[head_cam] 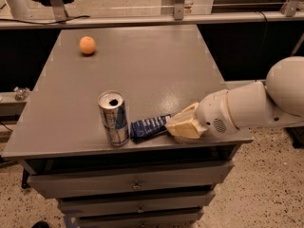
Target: Move rxbar blueberry near redbull can
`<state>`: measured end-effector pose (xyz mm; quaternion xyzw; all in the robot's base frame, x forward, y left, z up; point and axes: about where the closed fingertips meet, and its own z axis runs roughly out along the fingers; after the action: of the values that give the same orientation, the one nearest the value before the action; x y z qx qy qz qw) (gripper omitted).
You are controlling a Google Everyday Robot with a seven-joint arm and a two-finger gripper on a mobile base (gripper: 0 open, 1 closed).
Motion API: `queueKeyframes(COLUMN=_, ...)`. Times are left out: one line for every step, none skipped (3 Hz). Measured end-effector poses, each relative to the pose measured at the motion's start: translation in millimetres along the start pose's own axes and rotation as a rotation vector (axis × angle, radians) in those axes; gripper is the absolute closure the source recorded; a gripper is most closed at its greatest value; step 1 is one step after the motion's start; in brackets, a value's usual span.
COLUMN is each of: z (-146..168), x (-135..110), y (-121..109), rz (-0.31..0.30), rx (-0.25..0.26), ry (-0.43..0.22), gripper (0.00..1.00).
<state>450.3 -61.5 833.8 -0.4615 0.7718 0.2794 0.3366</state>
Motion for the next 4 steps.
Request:
queueKeyframes(z=-1.4, x=-1.4, y=-2.8, rz=-0.009, rx=0.007, ry=0.004, gripper=0.13)
queueKeyframes(z=-3.8, x=-3.9, y=-5.8, rz=-0.017, rx=0.013, ry=0.006, gripper=0.0)
queueKeyframes(z=-18.8, x=-17.8, y=-25.7, rz=-0.06, rx=0.056, ry=0.001, gripper=0.0)
queueKeyframes(z=-42.2, x=-44.3, y=-64.6, rz=-0.158, rx=0.11, ry=-0.031, gripper=0.0)
